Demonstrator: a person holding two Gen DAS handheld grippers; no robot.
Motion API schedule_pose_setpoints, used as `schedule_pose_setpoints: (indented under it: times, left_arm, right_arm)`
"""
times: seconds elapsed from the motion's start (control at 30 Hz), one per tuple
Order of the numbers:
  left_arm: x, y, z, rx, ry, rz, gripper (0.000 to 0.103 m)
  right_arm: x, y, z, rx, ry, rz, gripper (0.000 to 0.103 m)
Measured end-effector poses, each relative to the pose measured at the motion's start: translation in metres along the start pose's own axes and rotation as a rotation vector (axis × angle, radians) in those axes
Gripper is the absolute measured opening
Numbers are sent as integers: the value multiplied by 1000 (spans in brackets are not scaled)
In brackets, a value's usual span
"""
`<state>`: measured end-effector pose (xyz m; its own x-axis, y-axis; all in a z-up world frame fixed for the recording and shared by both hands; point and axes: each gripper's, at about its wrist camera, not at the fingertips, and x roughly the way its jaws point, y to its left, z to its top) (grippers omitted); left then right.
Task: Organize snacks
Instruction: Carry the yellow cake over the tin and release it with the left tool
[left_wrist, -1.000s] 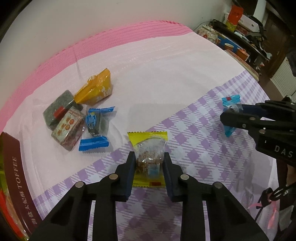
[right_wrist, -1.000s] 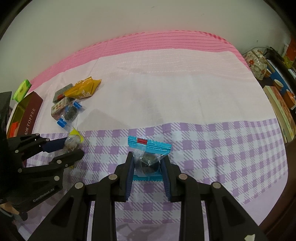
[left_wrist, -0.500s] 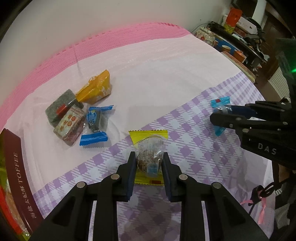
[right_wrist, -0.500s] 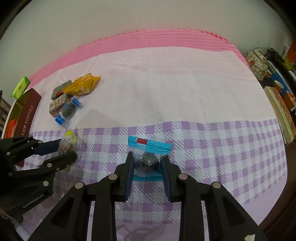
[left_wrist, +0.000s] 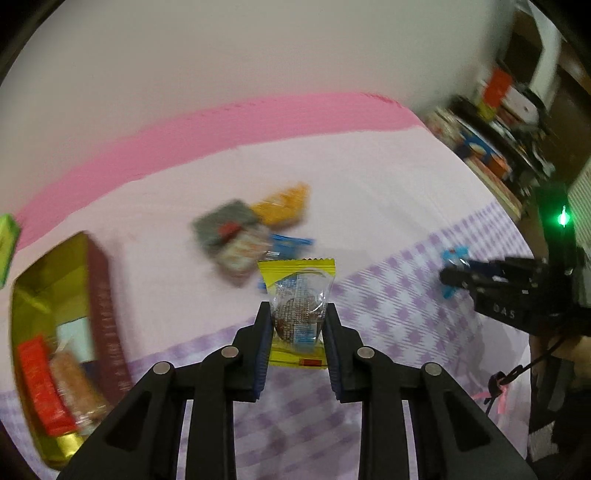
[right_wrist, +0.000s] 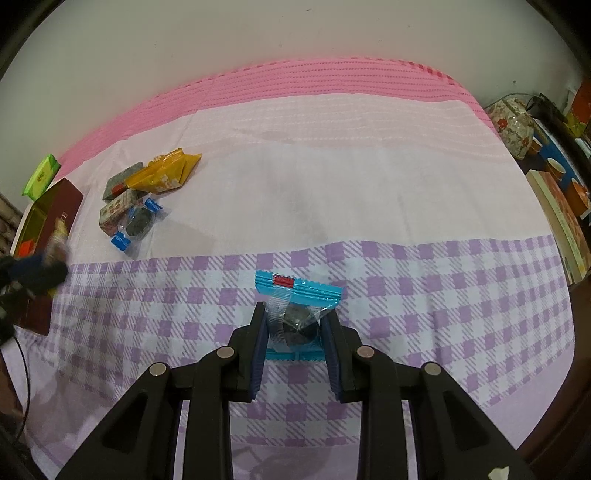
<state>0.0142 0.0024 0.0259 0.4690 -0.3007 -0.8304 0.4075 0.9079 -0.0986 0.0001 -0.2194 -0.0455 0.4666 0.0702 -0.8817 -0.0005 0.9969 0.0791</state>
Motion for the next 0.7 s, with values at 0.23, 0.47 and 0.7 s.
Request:
schedule_pose_setpoints:
  times: [0.23, 0.47, 0.7]
  left_arm:
    - [-45, 72, -12, -115, -51, 151, 27]
    - [-57, 162, -16, -261, -74, 281, 27]
    - [-35, 222, -9, -310, -48, 381, 27]
  right_arm:
    - [1, -1, 1, 16, 3, -12, 27]
    - [1, -3, 1, 22, -2, -21, 26]
    - [1, -3, 0, 23, -10, -25, 27]
